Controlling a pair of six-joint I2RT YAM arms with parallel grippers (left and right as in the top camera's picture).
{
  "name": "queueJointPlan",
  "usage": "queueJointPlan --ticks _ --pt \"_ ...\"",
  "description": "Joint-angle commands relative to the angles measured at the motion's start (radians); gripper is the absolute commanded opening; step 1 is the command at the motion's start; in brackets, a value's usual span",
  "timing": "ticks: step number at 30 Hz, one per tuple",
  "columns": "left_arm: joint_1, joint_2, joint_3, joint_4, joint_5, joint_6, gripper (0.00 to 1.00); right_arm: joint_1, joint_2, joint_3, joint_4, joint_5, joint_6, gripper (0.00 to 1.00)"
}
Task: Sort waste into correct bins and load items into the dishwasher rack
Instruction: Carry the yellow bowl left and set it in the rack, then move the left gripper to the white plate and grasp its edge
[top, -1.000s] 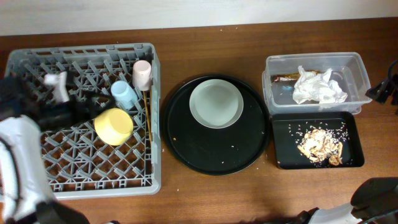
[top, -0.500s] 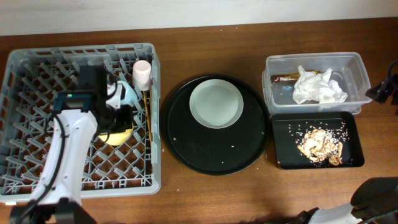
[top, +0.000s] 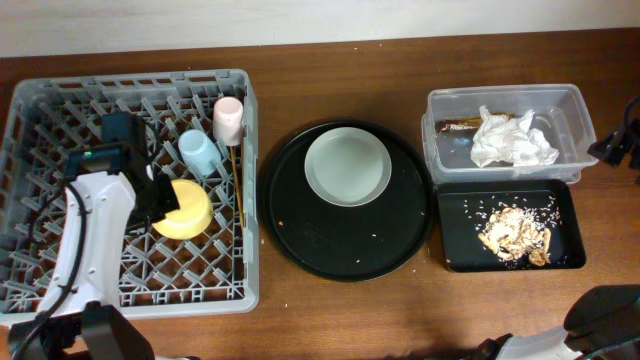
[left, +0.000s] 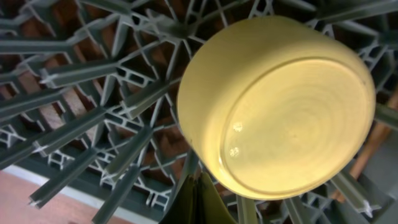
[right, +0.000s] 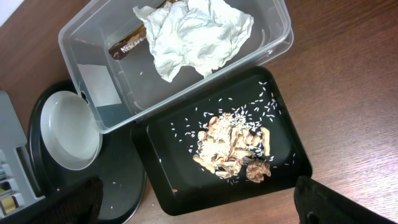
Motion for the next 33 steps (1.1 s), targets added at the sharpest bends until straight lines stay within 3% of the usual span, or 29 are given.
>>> queueJointPlan --ticks 1,7,10,11,20,28,33 --pt "-0.006 -0.007 0.135 -0.039 0.097 -0.020 0.08 -0.003 0.000 0.021 -0.001 0.005 0.008 0.98" --pt "-0.146 -0.057 0.336 -0.002 0.397 -0.020 0.30 -0.003 0.000 0.021 -0.001 0.005 0.008 0.98" --pt "-0.305 -0.060 0.353 0.133 0.427 -0.021 0.62 -0.003 0.000 0.021 -0.001 0.005 0.008 0.98" --pt "-0.393 -0.051 0.347 0.201 0.423 -0.021 0.63 -0.003 0.000 0.021 -0.001 0.005 0.008 0.98" --pt "-0.718 0.151 0.339 0.412 0.258 -0.021 0.62 -0.003 0.000 0.021 -0.001 0.005 0.008 0.98" --pt "-0.824 0.434 0.339 0.585 0.180 -0.021 0.62 -0.003 0.000 0.021 -0.001 0.005 0.008 0.98" --pt "-0.842 0.551 0.339 0.668 0.184 -0.021 0.56 -0.003 0.000 0.021 -0.001 0.005 0.008 0.98"
